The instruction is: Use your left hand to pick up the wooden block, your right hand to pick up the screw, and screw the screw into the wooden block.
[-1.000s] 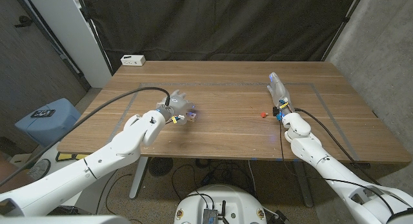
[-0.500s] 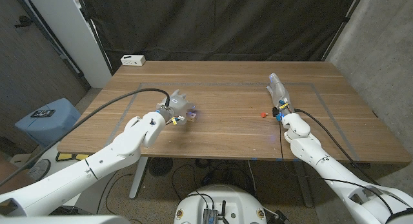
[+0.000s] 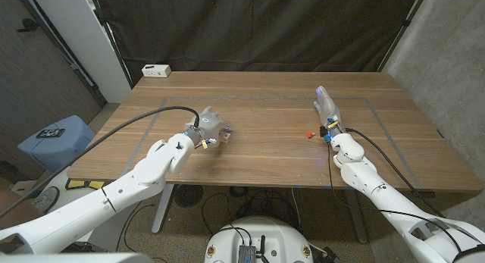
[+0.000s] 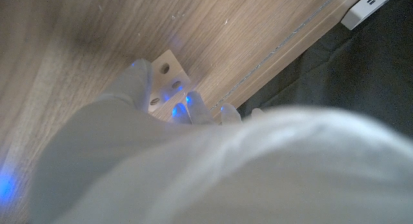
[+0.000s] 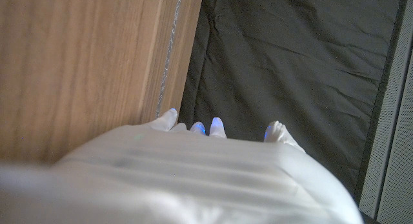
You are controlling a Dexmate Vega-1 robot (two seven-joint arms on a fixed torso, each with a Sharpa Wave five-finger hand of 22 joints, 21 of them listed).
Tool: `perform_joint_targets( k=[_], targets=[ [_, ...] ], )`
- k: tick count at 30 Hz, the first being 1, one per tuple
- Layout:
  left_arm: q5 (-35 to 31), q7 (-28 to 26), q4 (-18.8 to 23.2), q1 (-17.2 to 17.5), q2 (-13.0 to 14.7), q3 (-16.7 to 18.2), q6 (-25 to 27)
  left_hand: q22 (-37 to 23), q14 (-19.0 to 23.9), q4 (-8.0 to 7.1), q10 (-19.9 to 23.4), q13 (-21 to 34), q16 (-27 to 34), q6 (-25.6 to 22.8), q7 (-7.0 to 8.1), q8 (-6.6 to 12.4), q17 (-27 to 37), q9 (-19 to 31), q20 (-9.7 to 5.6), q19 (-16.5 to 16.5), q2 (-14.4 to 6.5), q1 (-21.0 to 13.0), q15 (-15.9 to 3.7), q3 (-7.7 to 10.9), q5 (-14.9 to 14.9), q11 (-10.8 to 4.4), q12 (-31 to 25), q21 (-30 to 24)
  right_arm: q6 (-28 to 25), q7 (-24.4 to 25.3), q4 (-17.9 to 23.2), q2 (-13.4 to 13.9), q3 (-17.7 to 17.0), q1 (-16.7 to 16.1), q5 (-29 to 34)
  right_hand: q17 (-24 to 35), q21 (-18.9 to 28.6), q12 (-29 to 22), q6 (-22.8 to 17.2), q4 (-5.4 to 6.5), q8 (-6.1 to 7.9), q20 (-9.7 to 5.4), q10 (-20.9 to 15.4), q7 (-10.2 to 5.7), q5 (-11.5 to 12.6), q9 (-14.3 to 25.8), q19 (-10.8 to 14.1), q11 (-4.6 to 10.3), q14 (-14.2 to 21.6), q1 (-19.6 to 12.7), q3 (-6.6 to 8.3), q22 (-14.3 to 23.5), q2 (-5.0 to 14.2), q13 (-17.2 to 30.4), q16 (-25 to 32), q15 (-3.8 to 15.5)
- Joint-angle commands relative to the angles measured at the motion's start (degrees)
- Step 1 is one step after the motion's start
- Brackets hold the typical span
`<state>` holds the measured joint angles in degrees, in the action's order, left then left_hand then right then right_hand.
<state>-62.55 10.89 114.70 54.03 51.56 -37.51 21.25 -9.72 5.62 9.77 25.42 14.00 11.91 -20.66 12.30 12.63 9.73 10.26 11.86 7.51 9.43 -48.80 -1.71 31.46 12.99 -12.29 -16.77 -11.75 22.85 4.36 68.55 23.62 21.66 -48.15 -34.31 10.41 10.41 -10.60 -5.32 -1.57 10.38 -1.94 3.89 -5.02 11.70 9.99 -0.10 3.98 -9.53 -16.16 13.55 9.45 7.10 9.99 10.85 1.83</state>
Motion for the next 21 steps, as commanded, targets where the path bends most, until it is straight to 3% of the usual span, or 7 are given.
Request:
perform_joint_targets(
  k=[1,21],
  targets=[
    [1.0,-2.9,-1.6,-0.1,-0.6,-0.6,-0.1,-0.2,1.3,-0.12,1.2,0.3,0.1,-1.3,0.00,0.22,0.2,0.2,0.18,-0.8,-0.1,-0.9,-0.47,-0.59,0.5,-0.03,-0.3,0.1,0.0,0.4,0.4,0.0,0.0,-0.3,0.2,0.2,0.3,-0.1,-0.2,-0.46,0.24,-0.38,0.2,-0.42,0.2,0.3,-0.2,0.23,-1.4,0.3,0.07,0.2,-0.18,0.3,0.2,0.00],
    [3.3,-4.8,-3.3,-1.4,-1.5,-1.7,-0.2,-0.2,5.3,-0.29,7.2,1.3,-0.3,-7.3,0.07,0.40,0.3,0.4,0.23,-2.8,-0.3,-3.8,-2.47,-2.47,1.1,-0.08,-1.3,0.7,-0.3,0.7,1.2,0.2,0.1,-0.6,0.3,0.2,0.4,-0.1,-0.1,-0.58,0.24,-0.37,0.3,-0.39,0.2,0.3,-0.1,0.17,-1.4,0.4,0.15,0.2,-0.12,0.3,0.2,0.03]
  ],
)
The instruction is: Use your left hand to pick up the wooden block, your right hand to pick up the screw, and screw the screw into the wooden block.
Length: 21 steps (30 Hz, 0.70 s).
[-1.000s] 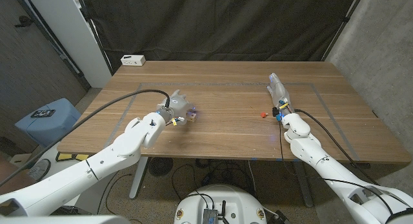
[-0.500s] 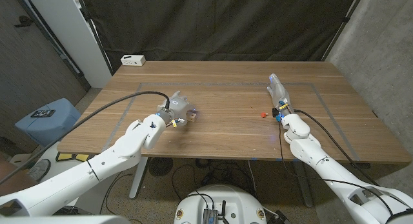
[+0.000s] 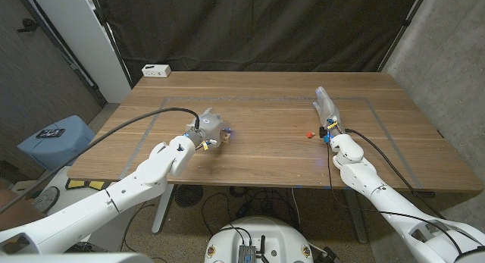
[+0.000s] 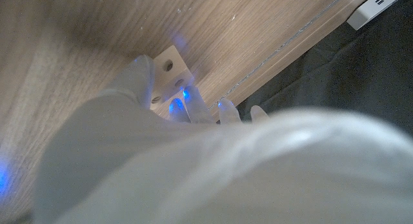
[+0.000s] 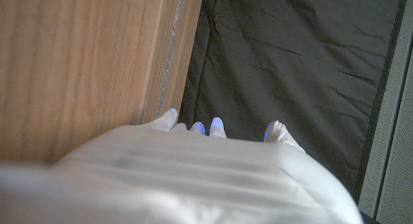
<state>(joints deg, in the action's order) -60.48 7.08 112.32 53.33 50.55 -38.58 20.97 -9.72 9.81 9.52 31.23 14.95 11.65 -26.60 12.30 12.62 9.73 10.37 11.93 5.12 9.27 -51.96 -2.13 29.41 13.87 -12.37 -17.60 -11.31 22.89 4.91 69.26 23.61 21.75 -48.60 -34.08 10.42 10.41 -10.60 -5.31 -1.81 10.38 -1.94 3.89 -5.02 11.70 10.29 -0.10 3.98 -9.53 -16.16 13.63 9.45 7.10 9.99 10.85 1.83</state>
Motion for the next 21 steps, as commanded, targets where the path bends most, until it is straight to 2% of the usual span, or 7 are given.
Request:
perform_joint_targets(
  k=[1,21],
  targets=[
    [1.4,-1.1,-0.9,-0.8,-0.5,-0.7,-0.1,-0.2,1.7,-0.12,2.5,0.6,-0.1,-2.7,0.12,0.52,0.3,0.3,0.14,-0.7,-0.2,-1.0,-2.33,-0.75,0.2,-0.02,-0.7,0.3,-0.4,0.3,0.5,0.2,0.0,-0.2,0.1,0.2,0.4,-0.1,-0.2,-0.38,0.26,-0.36,0.2,-0.40,0.2,0.1,-0.1,0.21,-1.3,0.4,0.08,0.2,-0.11,0.3,0.2,0.01],
    [3.0,-2.0,-1.7,-1.6,-0.8,-1.3,-0.1,-0.2,6.8,-0.47,11.0,2.6,0.1,-12.8,0.06,1.89,0.5,0.5,-0.60,-3.1,-0.8,-3.0,-4.35,-2.87,0.1,-0.14,-2.4,0.3,-0.4,-0.1,-0.3,0.0,0.0,-0.1,-0.2,0.2,0.4,-0.1,-0.1,-0.52,0.26,-0.37,0.2,-0.44,0.2,0.1,0.0,0.19,-1.3,0.5,0.16,0.2,-0.09,0.3,0.2,0.10]
  ],
)
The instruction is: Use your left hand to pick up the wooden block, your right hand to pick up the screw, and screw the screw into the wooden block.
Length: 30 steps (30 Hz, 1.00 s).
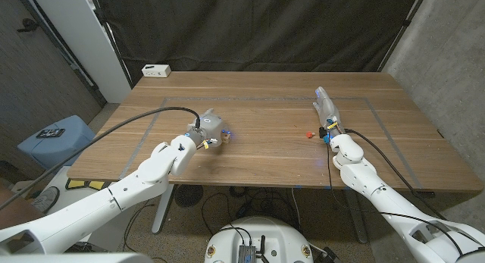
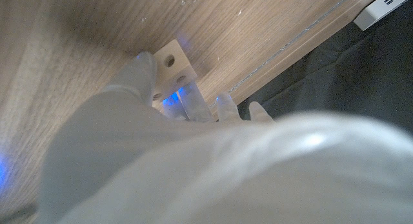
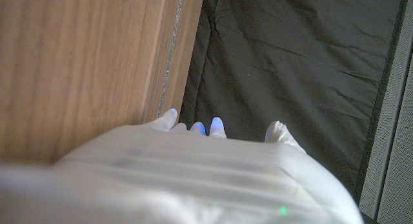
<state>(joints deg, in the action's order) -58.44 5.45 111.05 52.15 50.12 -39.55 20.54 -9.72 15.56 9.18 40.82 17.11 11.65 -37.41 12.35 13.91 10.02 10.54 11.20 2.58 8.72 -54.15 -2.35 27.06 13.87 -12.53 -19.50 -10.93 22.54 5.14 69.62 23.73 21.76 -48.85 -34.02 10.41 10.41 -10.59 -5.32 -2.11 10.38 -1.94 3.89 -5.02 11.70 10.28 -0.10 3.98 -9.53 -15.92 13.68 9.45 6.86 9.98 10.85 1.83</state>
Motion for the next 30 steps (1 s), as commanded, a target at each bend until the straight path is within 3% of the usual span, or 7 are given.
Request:
perform_joint_targets(
  k=[1,16,30],
  targets=[
    [1.1,-0.4,-0.5,-0.5,-0.4,-0.3,0.3,-0.2,1.2,-0.14,1.6,0.4,0.1,-2.4,0.03,0.65,0.2,0.3,-0.07,-0.7,-0.2,-0.9,-4.24,-0.59,0.1,0.01,-0.5,-0.1,-0.1,-0.3,-0.7,-0.1,0.0,0.2,-0.3,0.2,0.4,-0.1,-0.1,-0.22,0.26,-0.36,0.2,-0.41,0.2,0.1,0.0,0.17,-1.3,0.3,0.12,0.2,0.15,0.3,0.2,0.07],
    [1.7,-1.8,-1.5,-1.4,-0.9,-1.0,-0.2,-0.2,4.4,-0.39,6.4,1.5,0.4,-8.1,0.12,1.80,0.2,0.4,-1.20,-2.5,-0.6,-1.3,-5.50,-1.48,-0.2,-0.01,-1.4,-0.3,-0.4,-0.7,-1.3,-0.1,0.1,0.7,-0.3,0.2,0.4,-0.1,-0.1,-0.31,0.27,-0.38,0.2,-0.40,0.2,0.1,0.0,0.30,-1.3,0.4,0.17,0.2,0.16,0.3,0.2,0.13],
    [3.5,-3.2,-1.2,-1.9,-2.3,-0.6,0.9,-0.2,5.7,-0.42,7.6,1.8,0.5,-9.9,0.04,2.01,0.2,0.4,-1.76,-3.2,-0.9,-1.5,-5.97,-1.74,-0.4,-0.19,-1.4,-0.4,-0.5,-1.4,-2.0,0.1,0.1,1.3,-0.5,0.2,0.3,-0.1,-0.1,-0.43,0.27,-0.49,0.3,-0.40,0.2,0.1,0.0,0.29,-1.3,0.4,0.27,0.2,0.23,0.3,0.2,0.10]
  ],
)
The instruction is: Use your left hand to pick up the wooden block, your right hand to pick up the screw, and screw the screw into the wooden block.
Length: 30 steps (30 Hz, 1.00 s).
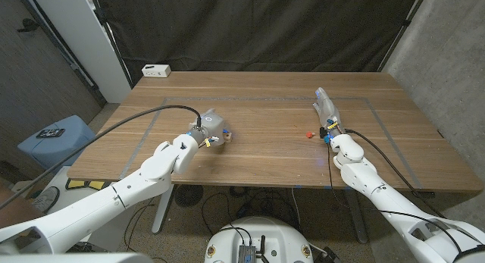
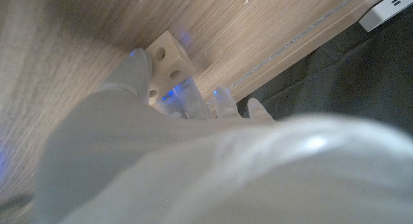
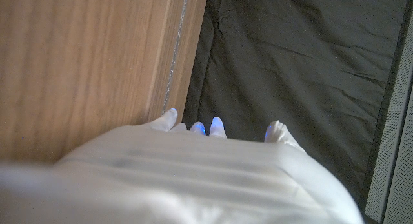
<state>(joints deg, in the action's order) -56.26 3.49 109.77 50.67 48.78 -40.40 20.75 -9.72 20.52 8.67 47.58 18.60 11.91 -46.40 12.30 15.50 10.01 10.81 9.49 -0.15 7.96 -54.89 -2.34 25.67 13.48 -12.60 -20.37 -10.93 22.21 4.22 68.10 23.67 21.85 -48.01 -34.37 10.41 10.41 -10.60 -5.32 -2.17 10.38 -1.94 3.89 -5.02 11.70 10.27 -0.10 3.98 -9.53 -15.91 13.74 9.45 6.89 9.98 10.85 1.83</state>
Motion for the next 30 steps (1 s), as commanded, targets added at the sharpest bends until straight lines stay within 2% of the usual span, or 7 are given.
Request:
perform_joint_targets(
  k=[1,13,30],
  targets=[
    [1.6,-1.4,0.1,-0.5,-1.0,0.3,0.6,-0.2,0.8,0.08,0.9,0.3,0.3,-1.0,0.09,0.43,0.3,0.1,-0.08,-0.6,-0.2,-0.8,-5.99,-0.36,0.0,-0.13,-0.5,-0.4,-0.1,-0.6,-0.5,0.2,0.0,0.5,-0.1,0.2,0.3,-0.1,-0.1,-0.38,0.28,-0.45,0.3,-0.37,0.2,0.1,0.0,0.27,-1.3,0.4,0.20,0.2,0.19,0.3,0.2,0.10],
    [7.0,-3.8,0.0,-0.7,-3.3,1.7,2.1,-0.2,1.4,-0.07,1.6,0.4,0.3,-1.8,0.08,0.45,0.3,0.1,-0.17,-0.9,-0.4,-0.7,-5.80,-0.53,-0.1,-0.14,-0.6,-0.4,-1.6,-1.3,0.7,1.4,0.4,0.8,0.2,0.2,0.3,-0.1,-0.1,-0.50,0.29,-0.48,0.3,-0.42,0.2,0.1,0.0,0.22,-1.4,0.4,0.25,0.2,0.18,0.3,0.1,0.17],
    [20.0,-9.3,-1.3,-1.1,-6.7,4.3,0.8,-0.2,2.2,-0.29,2.3,0.7,0.2,-2.6,0.14,0.17,0.4,0.0,-1.18,-2.5,-0.8,-0.5,-5.82,-0.94,-0.5,-0.14,-0.5,-0.7,-5.2,0.4,6.5,6.0,1.0,-0.6,3.7,0.1,0.5,-0.1,0.2,-0.86,0.18,-0.57,0.4,-0.84,0.2,0.1,0.3,0.22,-1.4,0.2,0.27,0.2,-0.03,0.3,0.1,0.13]
  ],
)
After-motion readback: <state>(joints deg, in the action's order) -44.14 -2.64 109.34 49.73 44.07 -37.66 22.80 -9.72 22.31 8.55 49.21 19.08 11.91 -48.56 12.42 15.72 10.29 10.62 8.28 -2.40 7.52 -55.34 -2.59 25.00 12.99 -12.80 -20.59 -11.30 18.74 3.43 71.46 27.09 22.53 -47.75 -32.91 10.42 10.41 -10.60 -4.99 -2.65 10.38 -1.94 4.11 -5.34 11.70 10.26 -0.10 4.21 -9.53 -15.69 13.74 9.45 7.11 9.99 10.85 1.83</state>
